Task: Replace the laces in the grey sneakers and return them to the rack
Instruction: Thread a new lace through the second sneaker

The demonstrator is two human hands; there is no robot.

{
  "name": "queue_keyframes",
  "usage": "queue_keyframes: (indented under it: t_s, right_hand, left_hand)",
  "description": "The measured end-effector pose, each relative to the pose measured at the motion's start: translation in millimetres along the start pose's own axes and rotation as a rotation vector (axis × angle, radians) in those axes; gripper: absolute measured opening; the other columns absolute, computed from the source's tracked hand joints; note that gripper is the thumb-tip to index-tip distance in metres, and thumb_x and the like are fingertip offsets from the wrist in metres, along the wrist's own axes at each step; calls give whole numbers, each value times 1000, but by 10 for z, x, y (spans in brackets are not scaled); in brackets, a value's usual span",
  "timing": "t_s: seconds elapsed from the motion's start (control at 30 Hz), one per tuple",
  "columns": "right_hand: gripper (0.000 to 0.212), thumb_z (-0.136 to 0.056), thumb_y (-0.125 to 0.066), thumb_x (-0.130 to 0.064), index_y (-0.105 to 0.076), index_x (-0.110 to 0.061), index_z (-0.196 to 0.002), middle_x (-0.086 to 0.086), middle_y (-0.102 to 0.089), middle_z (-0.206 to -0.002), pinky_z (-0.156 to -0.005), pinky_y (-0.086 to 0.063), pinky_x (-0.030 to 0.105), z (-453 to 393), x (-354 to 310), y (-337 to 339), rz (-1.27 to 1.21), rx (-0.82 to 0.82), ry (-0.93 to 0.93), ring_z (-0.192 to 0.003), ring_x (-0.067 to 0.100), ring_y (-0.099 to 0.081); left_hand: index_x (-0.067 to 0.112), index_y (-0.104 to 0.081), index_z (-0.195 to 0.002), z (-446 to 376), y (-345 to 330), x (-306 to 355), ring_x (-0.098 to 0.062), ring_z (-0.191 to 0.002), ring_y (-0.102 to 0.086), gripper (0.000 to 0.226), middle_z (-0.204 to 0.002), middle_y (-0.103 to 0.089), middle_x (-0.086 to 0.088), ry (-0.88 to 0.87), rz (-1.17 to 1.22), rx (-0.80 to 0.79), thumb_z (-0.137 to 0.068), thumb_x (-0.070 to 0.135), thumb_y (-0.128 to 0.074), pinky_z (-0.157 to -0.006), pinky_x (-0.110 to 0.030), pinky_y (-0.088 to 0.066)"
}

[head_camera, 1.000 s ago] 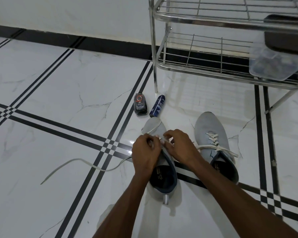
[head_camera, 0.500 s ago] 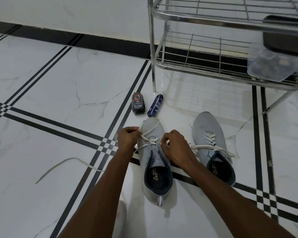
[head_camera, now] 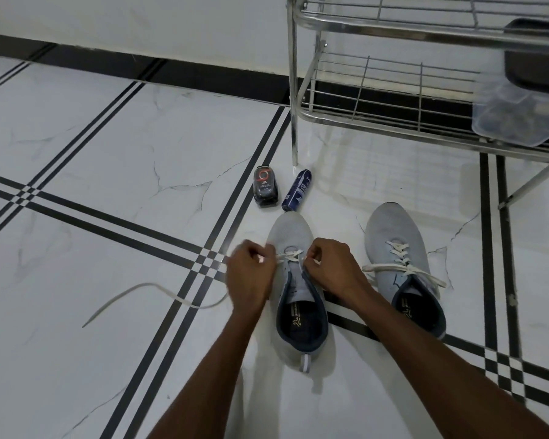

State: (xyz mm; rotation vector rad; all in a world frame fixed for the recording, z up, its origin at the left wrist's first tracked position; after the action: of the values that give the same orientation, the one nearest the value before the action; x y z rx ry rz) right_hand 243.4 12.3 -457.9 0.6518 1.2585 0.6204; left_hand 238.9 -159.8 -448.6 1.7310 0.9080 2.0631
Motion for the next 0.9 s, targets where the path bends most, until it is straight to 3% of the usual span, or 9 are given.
queue_keyframes:
  t_s: [0.1, 0.27, 0.4, 0.47, 0.57, 0.63, 0.7, 0.8, 0.9]
  right_hand:
    - [9, -90, -65, -19, -72, -12, -90, 5, -72, -93, -78, -52, 35, -36, 14, 77, -12, -51, -45, -89, 23, -64]
    - [9, -91, -65, -18, -73, -14, -92, 3, -73, -95, -72, -44, 26, -52, 100, 198, -35, -163, -64, -89, 20, -65]
    - [9, -94, -54, -7, -62, -5, -90, 15, -63, -97, -78, -52, 44, -87, 287, 549, 51, 450, -91, -89, 30, -60]
    - [18, -91, -59, -4, -62, -3, -109, 17, -59, -116, -92, -48, 48, -77, 308, 647, 165, 567, -46, -111, 36, -54]
    - [58, -90, -70, -22, -50, -20, -144, 10, -43, -150, -112, -33, 51, -35, 167, 460, 325, 150, 54, -139, 36, -32]
    - [40, -94, -63, -27, -60, -27, -134, 3, -46, -147, -107, -31, 46, 55, 32, 229, 350, -60, 59, -136, 33, -33]
    - [23, -97, -56, -24, -67, -28, -116, 1, -54, -130, -96, -31, 43, 87, -30, 112, 429, -83, 65, -125, 28, -40]
    - [18, -94, -56, -17, -72, -21, -100, 3, -58, -114, -90, -36, 41, 34, 29, 250, 383, 100, 46, -113, 28, -48]
    - [11, -91, -61, -12, -72, -12, -92, 10, -50, -128, -90, -44, 45, -3, 254, 726, 166, 613, -184, -117, 33, -47]
  left_hand:
    - [22, -67, -70, 148, -196, 147, -9, -67, -63, 33, -64, -66, 7, -61, -71, -318, -86, 51, -62, -65, -28, -47]
    - [25, -77, -82, 254, -268, 175, -9, -79, -64, 28, -77, -71, 12, -137, -180, -285, -85, 50, -64, -85, -34, -49]
    - [21, -76, -76, 313, -241, 223, -7, -73, -61, 20, -72, -69, 11, -120, -141, -205, -84, 37, -68, -90, -38, -48]
    - [23, -76, -77, 322, -232, 224, -10, -74, -63, 18, -73, -69, 11, -114, -123, -198, -83, 38, -68, -90, -38, -50]
    - [25, -76, -76, 323, -229, 223, -9, -73, -64, 25, -71, -69, 12, -117, -78, -216, -79, 46, -62, -87, -40, -53]
    - [26, -77, -77, 320, -235, 213, -6, -73, -64, 31, -74, -72, 12, -120, -67, -223, -78, 51, -58, -86, -42, -54]
    - [26, -77, -78, 325, -231, 207, -5, -73, -63, 32, -75, -72, 12, -127, -70, -224, -78, 51, -58, -86, -43, -55]
    - [28, -77, -77, 325, -213, 176, -6, -74, -64, 27, -71, -68, 16, -113, -84, -215, -78, 48, -60, -88, -44, -53]
    - [28, -75, -76, 322, -194, 169, -6, -73, -63, 25, -71, -67, 15, -104, -63, -197, -78, 47, -60, -87, -43, -53]
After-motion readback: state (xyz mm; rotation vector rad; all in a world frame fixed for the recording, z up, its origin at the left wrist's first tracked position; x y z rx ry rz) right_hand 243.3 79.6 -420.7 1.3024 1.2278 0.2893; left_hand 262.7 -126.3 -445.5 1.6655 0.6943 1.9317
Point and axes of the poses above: each hand's wrist, its own z-axis away from the middle knuckle, its own y-axis out of the back of the hand, x = y × z, the point moved 2 cm from there along -z, towards the middle knuckle
